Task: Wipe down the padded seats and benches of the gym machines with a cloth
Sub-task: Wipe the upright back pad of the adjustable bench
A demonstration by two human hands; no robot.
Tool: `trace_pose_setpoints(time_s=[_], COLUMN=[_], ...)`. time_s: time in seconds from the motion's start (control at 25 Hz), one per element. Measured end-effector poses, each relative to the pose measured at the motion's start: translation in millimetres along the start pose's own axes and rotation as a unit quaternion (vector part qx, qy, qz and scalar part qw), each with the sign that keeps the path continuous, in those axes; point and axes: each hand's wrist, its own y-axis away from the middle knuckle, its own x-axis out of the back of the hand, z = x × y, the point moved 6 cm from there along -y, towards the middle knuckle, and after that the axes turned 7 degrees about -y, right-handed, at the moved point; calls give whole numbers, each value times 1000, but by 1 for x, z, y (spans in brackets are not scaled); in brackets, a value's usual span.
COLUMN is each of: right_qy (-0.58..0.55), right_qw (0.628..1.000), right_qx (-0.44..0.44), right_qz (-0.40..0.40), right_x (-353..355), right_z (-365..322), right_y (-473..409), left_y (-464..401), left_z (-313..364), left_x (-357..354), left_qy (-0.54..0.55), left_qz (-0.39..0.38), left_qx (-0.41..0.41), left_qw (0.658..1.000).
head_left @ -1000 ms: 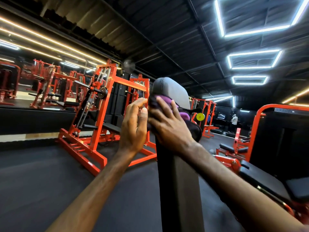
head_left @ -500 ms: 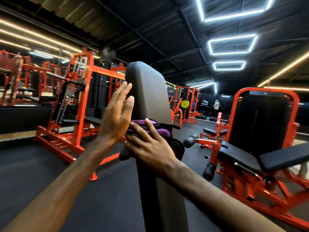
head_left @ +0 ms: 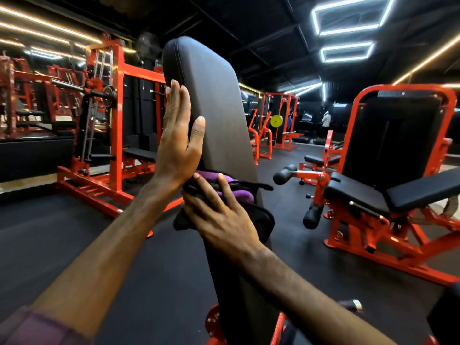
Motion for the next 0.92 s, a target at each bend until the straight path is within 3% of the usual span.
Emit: trace_pose_setpoints(time_s=[0.2, 0.36, 0.56, 0.76, 0.92], right_qy=[6, -12, 1, -13, -50], right_qw=[1000, 998, 1000, 998, 997], right_qx=[24, -58, -5, -64, -29], right_qz=[8, 17, -18, -6, -47], right_x=[-11, -8, -25, -19, -31], right_z=[-36, -24, -64, -56, -86], right_y=[71, 44, 126, 104, 182], left_y=[18, 28, 56, 86, 107], left_z=[-1, 1, 4, 9, 7], left_x=[-10, -20, -30, -40, -40], left_qy=[-15, -20, -23, -23, -35], left_qz=[5, 27, 22, 24, -3], left_qx=[-16, -16, -35, -37, -50], left_qw=[1000, 999, 999, 999, 998])
